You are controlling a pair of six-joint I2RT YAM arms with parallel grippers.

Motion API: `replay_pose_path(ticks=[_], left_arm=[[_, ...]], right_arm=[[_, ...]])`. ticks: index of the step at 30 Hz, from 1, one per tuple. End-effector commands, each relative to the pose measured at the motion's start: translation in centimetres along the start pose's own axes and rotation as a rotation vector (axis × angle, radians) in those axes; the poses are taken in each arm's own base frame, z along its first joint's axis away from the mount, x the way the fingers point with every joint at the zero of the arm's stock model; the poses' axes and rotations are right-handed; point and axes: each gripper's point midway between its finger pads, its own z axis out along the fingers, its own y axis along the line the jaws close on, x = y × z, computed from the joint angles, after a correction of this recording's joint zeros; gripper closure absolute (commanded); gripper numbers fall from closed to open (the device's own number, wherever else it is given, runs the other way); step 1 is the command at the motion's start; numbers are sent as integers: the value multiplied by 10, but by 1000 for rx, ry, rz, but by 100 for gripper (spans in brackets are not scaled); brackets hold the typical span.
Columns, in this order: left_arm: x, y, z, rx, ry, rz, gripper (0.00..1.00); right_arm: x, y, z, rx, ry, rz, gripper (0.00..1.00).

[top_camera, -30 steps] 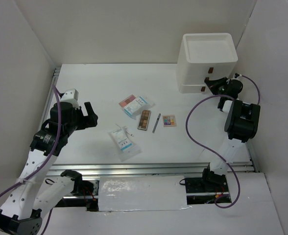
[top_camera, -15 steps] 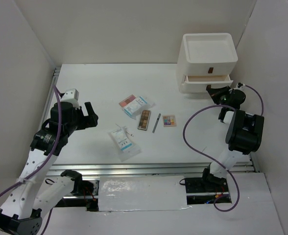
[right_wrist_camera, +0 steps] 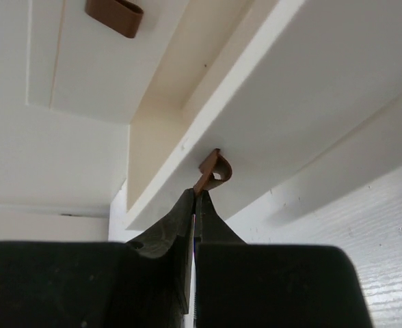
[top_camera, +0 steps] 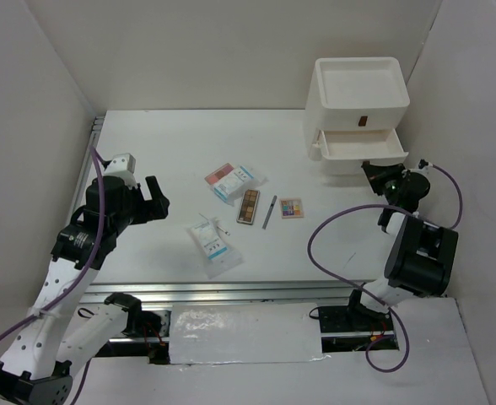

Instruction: Organize the makeup

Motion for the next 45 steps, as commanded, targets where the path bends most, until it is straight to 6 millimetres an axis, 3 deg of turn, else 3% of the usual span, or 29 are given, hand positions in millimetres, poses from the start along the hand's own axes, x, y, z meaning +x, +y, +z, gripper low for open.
replay_pose_path(ticks=[1, 4, 6, 7, 8, 10, 11, 12, 13, 14, 18, 19, 21, 22, 24, 25, 26, 27, 28, 31, 32, 33, 34, 35, 36, 37, 39, 45], left_arm=[[-8, -6, -2, 36, -41, 15, 1], [-8, -6, -2, 35, -43, 14, 1], [-8, -6, -1, 33, -43, 14, 1], [-8, -6, -2, 33, -40, 16, 1], [-8, -6, -1, 30, -41, 14, 1], [-7, -6, -1, 28, -39, 13, 1], [-7, -6, 0, 29, -37, 15, 1], [-7, -6, 0, 29, -37, 15, 1], [-7, -6, 0, 27, -36, 15, 0], [-7, -5, 1, 25, -33, 16, 1], [-7, -5, 2, 18, -30, 15, 1], [-6, -4, 2, 14, -29, 15, 0], [-6, -3, 2, 6, -29, 14, 1], [-7, -2, 2, 3, -30, 12, 1], [-7, 0, 3, -10, -30, 9, 1], [-6, 1, 4, -14, -27, 8, 0], [-6, 1, 4, -18, -26, 7, 1], [-5, 2, 6, -25, -22, 6, 1], [-5, 3, 6, -29, -18, 6, 1], [-4, 5, 8, -46, -12, 3, 1], [-4, 6, 8, -52, -10, 3, 1], [-3, 7, 9, -55, -8, 2, 1], [-3, 8, 9, -62, -7, 1, 1], [-3, 8, 10, -64, -6, 1, 1], [-2, 8, 12, -67, 2, 1, 1], [-2, 8, 13, -68, 5, 0, 1], [3, 8, 17, -73, 34, 4, 1], [11, 8, 26, -82, 89, 11, 1]], right_arm=[[-20, 29, -10, -58, -66, -62, 100], [-24, 33, -13, -52, -69, -87, 97], [-21, 30, -12, -40, -49, -80, 84], [-21, 31, -13, -44, -46, -76, 76], [-21, 34, -14, -57, -47, -74, 59], [-20, 35, -18, -57, -47, -69, 42], [-19, 35, -20, -56, -47, -67, 24], [-16, 34, -22, -51, -43, -62, 20], [-15, 40, -27, -66, -44, -68, 6], [-13, 45, -30, -84, -43, -73, 0], [-3, 68, -45, -121, -24, -112, 0], [2, 66, -47, -97, -12, -129, 0], [11, 90, -53, -119, -7, -180, 0], [15, 84, -53, -61, -7, -208, 0], [37, 118, -57, -100, 23, -291, 0], [41, 107, -56, -5, 12, -351, 0], [42, 123, -58, -12, 2, -386, 0], [69, 131, -61, -22, 75, -436, 0], [69, 140, -62, -14, 66, -452, 0], [101, 153, -66, -15, 175, -516, 0], [104, 144, -61, 48, 175, -542, 0], [121, 140, -66, 74, 233, -588, 0], [124, 150, -65, 75, 237, -613, 0], [128, 143, -62, 129, 231, -648, 0], [148, 145, -68, 131, 285, -696, 0], [151, 155, -69, 127, 286, -712, 0], [158, 152, -69, 163, 293, -750, 0], [191, 173, -69, 74, 360, -779, 0]])
